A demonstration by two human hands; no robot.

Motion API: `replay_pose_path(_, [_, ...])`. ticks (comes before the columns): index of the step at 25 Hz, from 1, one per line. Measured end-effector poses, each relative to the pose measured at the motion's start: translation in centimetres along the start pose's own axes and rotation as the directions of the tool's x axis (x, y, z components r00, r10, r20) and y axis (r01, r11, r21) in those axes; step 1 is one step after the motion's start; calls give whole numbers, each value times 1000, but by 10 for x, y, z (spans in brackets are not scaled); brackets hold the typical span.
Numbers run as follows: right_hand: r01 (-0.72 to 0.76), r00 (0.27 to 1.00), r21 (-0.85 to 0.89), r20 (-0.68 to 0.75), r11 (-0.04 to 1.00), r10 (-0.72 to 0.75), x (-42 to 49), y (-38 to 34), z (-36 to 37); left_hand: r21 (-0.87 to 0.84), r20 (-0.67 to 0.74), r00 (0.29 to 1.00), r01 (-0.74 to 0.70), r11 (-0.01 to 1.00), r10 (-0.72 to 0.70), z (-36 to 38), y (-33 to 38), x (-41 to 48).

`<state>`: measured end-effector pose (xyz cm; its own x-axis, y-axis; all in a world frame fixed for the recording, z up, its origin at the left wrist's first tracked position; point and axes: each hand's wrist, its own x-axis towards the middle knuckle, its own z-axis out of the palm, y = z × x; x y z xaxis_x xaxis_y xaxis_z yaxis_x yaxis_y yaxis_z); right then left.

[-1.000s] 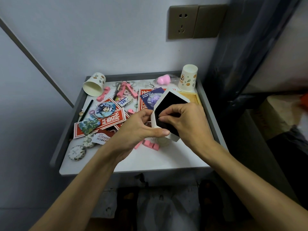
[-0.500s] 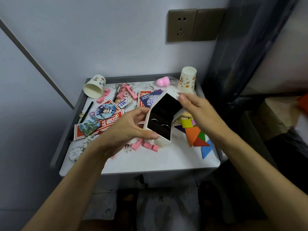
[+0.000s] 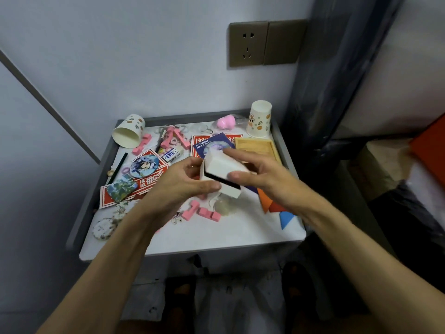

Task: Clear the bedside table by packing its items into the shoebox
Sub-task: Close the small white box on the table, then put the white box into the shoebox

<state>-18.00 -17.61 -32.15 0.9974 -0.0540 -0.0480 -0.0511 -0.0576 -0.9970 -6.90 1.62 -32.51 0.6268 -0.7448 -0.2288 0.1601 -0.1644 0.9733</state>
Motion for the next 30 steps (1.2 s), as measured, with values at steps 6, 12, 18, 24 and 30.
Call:
replay_pose_path(6, [-39, 987, -513, -152, 857, -45, -39, -39, -20, -127, 30, 999, -27, 992, 31, 42, 25, -1])
replay_pose_path(12, [-156, 966, -804, -245, 574, -81, -102, -124, -80, -339, 177, 975, -71, 938, 138, 134, 80, 11])
replay_pose_path(18, [-490, 721, -715, -654, 498, -229, -209, -172, -206, -231, 185, 975, -82, 969, 126, 273, 128, 36])
replay_pose_path(24, [-794, 462, -420, -887, 438, -12, -271, -94, -326, 441, 63, 964, -260, 859, 259, 381, 127, 83])
replay_pose_path(30, [-877, 473, -480, -853, -27, -221, -238, -21, -372, 566, 147, 965, -263, 781, 218, 412, 107, 126])
